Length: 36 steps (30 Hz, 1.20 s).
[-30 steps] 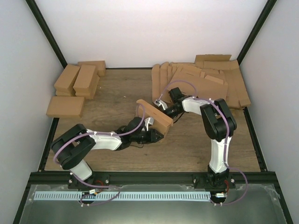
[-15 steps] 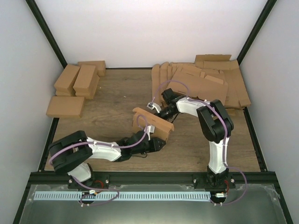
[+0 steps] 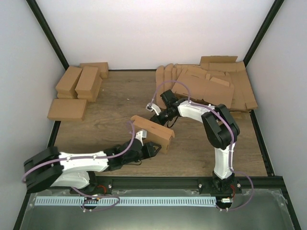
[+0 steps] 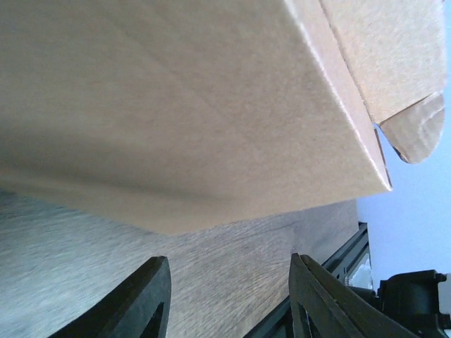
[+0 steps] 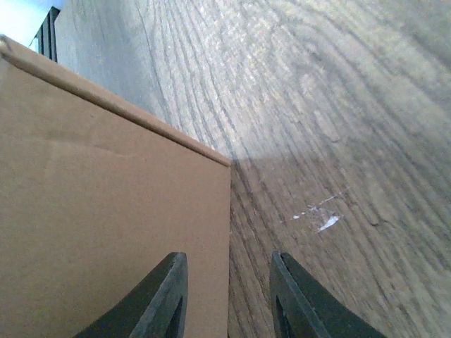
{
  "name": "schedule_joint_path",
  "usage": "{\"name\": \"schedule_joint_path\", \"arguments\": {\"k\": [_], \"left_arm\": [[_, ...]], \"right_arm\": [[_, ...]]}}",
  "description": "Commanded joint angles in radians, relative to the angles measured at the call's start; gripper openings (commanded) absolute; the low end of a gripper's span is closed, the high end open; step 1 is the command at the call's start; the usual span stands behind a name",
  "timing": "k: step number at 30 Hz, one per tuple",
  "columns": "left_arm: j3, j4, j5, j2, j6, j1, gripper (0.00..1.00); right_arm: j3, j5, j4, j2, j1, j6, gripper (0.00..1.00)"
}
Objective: Fold the paper box
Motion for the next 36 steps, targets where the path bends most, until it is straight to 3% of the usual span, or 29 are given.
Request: {"name": "schedule_joint_path", "arguments": {"k": [1, 6, 11, 15, 18, 26, 29, 36], "left_arm": [[-0.023, -0.291, -0.050, -0.166, -0.007, -0.003, 0.51], [0.012, -0.580, -0.057, -0.470, 0.148, 0.086, 0.63], [0.131, -0.803, 0.028, -0.688, 0.438, 0.353, 0.71], [0.220, -0.840, 0.275, -0.572, 0.624, 0.623, 0.69], [0.288, -0.831, 0.381, -0.446, 0.729, 0.720, 0.66], [0.397, -0.784, 0.440, -0.275, 1.007, 0.736, 0.52], [0.420, -0.792, 0.503, -0.231, 1.099, 0.736, 0.51], [0.438, -0.794, 0.499, -0.156, 1.246, 0.736, 0.50]], "right_arm": [[0.004, 0.039, 0.035, -0.049, 0.003, 0.019, 0.34], [0.015, 0.054, 0.037, -0.052, 0.004, 0.028, 0.34], [0.018, 0.055, 0.032, -0.057, 0.003, 0.022, 0.34], [0.009, 0.061, 0.032, -0.067, 0.003, 0.020, 0.34], [0.007, 0.063, 0.029, -0.071, 0.003, 0.017, 0.34], [0.017, 0.063, 0.010, -0.075, 0.006, 0.008, 0.34], [0.018, 0.061, 0.006, -0.074, 0.007, 0.004, 0.34], [0.019, 0.063, 0.004, -0.072, 0.017, 0.003, 0.34]]}}
